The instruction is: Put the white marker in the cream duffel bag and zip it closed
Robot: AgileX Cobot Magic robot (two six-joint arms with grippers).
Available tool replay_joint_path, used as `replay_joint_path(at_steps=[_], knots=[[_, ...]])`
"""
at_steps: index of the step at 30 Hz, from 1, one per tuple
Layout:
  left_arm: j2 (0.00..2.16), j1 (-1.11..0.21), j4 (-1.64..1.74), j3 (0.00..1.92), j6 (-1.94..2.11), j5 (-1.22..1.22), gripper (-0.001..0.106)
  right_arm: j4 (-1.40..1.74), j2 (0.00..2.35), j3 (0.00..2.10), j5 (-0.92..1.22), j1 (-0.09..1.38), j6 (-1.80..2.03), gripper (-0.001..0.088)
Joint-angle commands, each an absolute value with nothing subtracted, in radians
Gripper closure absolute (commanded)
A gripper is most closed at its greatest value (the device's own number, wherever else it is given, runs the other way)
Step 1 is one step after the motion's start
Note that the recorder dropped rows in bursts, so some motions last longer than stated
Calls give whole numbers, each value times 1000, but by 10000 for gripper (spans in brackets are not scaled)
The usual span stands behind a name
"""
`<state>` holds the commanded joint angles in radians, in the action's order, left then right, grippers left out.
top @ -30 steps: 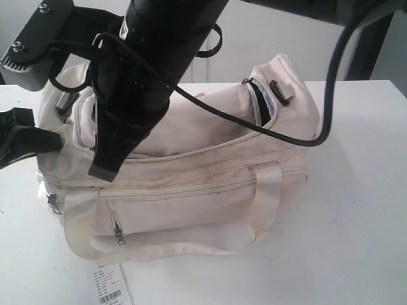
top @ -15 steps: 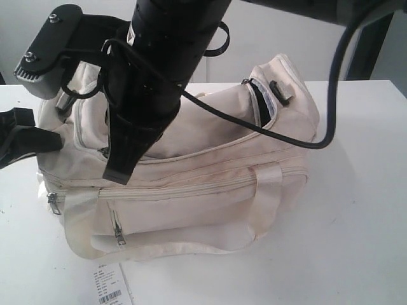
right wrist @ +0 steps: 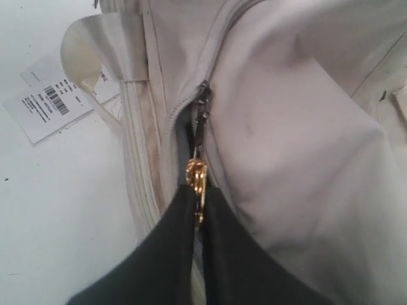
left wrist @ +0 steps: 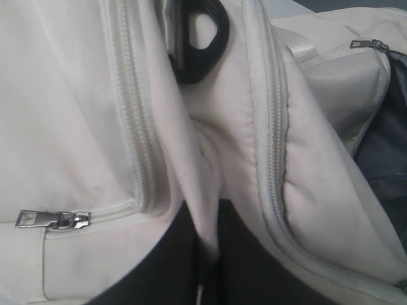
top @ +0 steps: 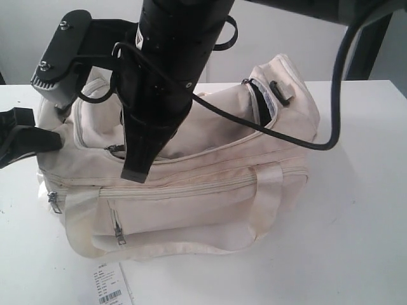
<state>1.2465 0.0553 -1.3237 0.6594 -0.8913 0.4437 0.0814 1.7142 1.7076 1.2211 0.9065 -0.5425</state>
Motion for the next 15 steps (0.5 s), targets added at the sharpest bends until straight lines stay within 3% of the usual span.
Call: replay_joint_path(at_steps=[15], knots=[[1247, 55, -1324, 659, -891, 441, 1053, 160, 1714, 1705, 1221, 907, -490, 868]])
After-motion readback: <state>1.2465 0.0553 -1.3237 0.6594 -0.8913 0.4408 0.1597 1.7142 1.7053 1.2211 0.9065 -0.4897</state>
